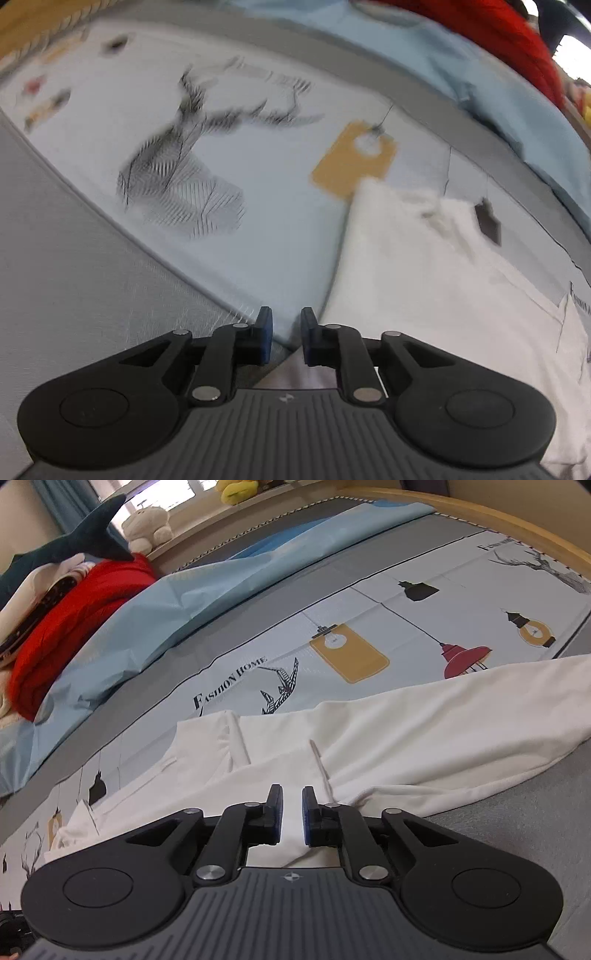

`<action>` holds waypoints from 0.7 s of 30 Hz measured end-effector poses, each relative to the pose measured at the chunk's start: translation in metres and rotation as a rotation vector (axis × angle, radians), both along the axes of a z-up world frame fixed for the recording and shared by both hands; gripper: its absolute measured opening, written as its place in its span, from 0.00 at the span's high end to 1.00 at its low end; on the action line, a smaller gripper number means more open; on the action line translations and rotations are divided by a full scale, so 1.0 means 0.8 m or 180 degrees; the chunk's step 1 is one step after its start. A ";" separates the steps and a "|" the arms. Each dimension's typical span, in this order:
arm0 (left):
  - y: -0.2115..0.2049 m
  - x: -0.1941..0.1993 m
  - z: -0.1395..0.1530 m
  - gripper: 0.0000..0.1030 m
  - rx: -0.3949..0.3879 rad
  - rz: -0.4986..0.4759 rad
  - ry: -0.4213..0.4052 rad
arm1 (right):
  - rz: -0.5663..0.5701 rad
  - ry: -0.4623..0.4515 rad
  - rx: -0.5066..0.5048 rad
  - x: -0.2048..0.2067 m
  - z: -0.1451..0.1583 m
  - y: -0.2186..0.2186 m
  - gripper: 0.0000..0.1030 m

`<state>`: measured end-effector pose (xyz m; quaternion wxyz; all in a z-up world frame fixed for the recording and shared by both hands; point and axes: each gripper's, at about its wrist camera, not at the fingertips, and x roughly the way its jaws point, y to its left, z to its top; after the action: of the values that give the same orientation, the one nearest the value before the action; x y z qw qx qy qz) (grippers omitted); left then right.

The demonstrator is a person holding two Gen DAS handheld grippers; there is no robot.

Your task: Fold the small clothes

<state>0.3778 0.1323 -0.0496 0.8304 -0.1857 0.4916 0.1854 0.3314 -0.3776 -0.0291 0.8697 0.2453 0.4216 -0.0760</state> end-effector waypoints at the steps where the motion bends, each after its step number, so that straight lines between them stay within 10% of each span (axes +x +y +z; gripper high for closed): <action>1: -0.012 0.003 0.014 0.84 0.0021 -0.0203 -0.0171 | -0.0004 0.0008 -0.0008 0.000 0.000 -0.002 0.84; 4: -0.038 0.008 0.038 0.83 0.0050 -0.0585 -0.0426 | -0.0029 0.0027 0.0006 0.001 0.001 -0.007 0.84; 9: -0.013 0.009 -0.022 0.86 -0.0551 -0.0109 0.0434 | -0.0047 0.0001 0.0024 -0.002 0.009 -0.012 0.83; 15: -0.051 0.007 0.028 0.61 -0.0399 -0.0522 0.0097 | -0.0110 -0.0046 0.0072 -0.015 0.031 -0.026 0.83; 21: -0.077 0.004 -0.013 0.48 -0.0581 -0.0532 0.0765 | -0.0237 -0.0149 0.0004 -0.042 0.050 -0.053 0.79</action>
<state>0.3807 0.0708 -0.0602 0.7578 -0.1954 0.6159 0.0912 0.2981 -0.4198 0.0111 0.8757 0.2631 0.3917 -0.1023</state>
